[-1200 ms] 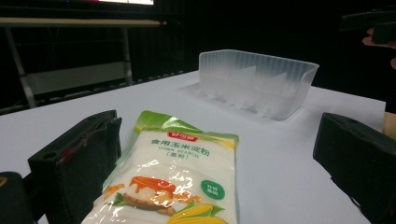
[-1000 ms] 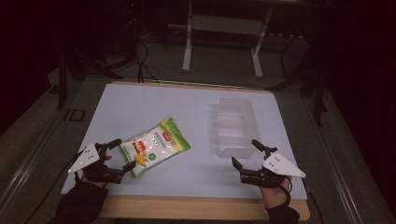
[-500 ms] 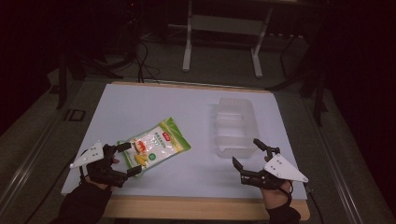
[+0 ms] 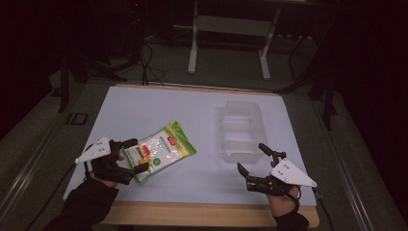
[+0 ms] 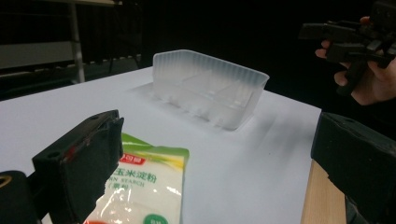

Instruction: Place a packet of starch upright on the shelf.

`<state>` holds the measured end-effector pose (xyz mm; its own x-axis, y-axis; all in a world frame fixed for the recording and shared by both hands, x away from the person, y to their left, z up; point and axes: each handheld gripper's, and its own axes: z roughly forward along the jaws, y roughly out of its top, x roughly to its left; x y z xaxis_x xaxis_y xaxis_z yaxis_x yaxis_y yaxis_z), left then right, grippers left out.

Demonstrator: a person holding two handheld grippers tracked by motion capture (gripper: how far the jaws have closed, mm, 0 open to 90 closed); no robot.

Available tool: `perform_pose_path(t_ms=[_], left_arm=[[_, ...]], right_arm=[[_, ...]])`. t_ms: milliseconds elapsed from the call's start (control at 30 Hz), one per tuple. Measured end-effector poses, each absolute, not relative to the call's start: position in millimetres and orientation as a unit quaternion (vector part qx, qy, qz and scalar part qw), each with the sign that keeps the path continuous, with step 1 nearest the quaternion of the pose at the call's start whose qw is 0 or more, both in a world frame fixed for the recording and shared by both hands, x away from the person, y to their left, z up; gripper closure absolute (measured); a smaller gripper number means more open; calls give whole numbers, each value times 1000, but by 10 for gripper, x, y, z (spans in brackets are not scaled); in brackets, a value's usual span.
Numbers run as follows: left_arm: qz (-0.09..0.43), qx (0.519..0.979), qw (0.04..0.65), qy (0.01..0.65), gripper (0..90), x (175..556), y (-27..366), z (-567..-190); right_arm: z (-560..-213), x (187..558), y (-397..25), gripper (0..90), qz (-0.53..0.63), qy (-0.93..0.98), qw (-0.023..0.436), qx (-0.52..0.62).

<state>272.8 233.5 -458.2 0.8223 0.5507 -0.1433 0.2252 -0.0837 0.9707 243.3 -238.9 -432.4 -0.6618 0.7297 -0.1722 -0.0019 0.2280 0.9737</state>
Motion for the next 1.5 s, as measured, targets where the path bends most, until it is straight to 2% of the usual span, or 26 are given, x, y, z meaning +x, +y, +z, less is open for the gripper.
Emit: perform_pose_path(t_ms=[400, 500, 833, 1133, 1300, 1500], left_arm=[[109, 756, 586, 272, 28, 3078, 2239, -4510], [126, 762, 573, 275, 59, 3163, 2198, -4516], [133, 779, 543, 284, 102, 3486, 2059, -4509], [128, 798, 515, 286, 105, 3772, 1905, -4542], [123, 804, 503, 293, 151, 3941, 1863, -4585], [109, 824, 463, 307, 156, 4165, 1778, -4650]], right_arm=[[-4329, 2446, -2390, 106, 566, 716, 316, 257], [-4333, 2451, -2383, 107, 565, 720, 312, 254], [-4346, 2452, -2368, 107, 567, 725, 301, 249], [-4351, 2462, -2374, 108, 569, 726, 295, 249], [-4359, 2470, -2374, 108, 571, 727, 289, 250], [-4372, 2478, -2364, 108, 566, 732, 287, 248]])
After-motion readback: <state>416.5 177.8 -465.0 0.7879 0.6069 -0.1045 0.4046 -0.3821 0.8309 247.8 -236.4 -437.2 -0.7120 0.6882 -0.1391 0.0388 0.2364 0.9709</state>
